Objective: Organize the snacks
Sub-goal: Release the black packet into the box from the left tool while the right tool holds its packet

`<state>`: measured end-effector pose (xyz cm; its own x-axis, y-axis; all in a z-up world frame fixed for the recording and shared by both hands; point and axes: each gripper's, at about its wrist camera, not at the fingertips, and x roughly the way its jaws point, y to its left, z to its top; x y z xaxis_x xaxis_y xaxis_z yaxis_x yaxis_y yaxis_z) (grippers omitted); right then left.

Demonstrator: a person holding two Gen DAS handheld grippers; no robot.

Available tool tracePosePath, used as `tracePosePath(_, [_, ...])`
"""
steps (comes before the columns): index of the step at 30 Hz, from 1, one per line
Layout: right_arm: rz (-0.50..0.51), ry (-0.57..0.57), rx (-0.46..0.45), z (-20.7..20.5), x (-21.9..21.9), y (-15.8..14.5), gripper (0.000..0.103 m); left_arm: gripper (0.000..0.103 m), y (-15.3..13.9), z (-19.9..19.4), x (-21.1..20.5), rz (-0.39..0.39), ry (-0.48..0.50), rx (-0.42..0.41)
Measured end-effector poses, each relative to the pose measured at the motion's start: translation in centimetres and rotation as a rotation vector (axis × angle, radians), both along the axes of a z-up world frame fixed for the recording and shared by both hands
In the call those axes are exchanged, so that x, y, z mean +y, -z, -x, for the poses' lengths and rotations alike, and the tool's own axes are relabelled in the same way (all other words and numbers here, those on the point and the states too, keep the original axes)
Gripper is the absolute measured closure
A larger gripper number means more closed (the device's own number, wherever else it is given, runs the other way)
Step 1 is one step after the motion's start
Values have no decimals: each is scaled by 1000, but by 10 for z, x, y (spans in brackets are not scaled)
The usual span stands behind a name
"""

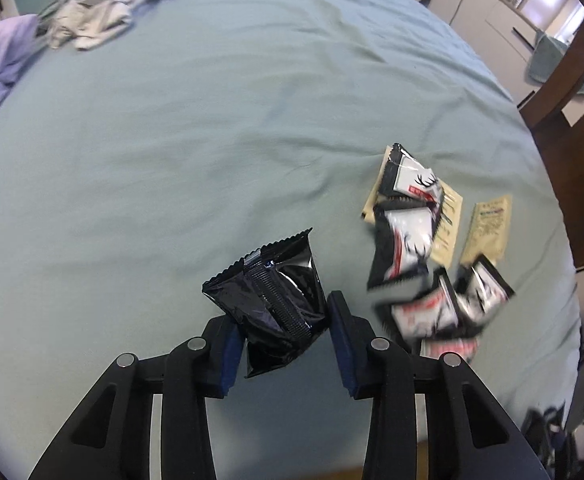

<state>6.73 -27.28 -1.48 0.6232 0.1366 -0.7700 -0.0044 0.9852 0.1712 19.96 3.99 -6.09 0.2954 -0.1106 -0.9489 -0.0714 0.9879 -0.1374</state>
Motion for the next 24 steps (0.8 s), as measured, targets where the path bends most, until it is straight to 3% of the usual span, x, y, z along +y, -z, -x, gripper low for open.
tracePosePath(2, [9, 9, -15, 7, 2, -2, 70, 65, -13, 15, 6, 14, -4, -14])
tracePosePath(8, [75, 5, -48, 33, 12, -9, 70, 65, -66, 96, 12, 39, 43, -165])
tracePosePath(12, [41, -1, -86, 55, 10, -23, 70, 65, -80, 133, 9, 45, 80, -235])
tracePosePath(19, [-91, 9, -106, 96, 5, -27, 70, 65, -77, 181, 3, 60, 151, -226])
tracePosePath(24, [-82, 0, -106, 102, 7, -23, 70, 64, -73, 191, -12, 93, 215, -201])
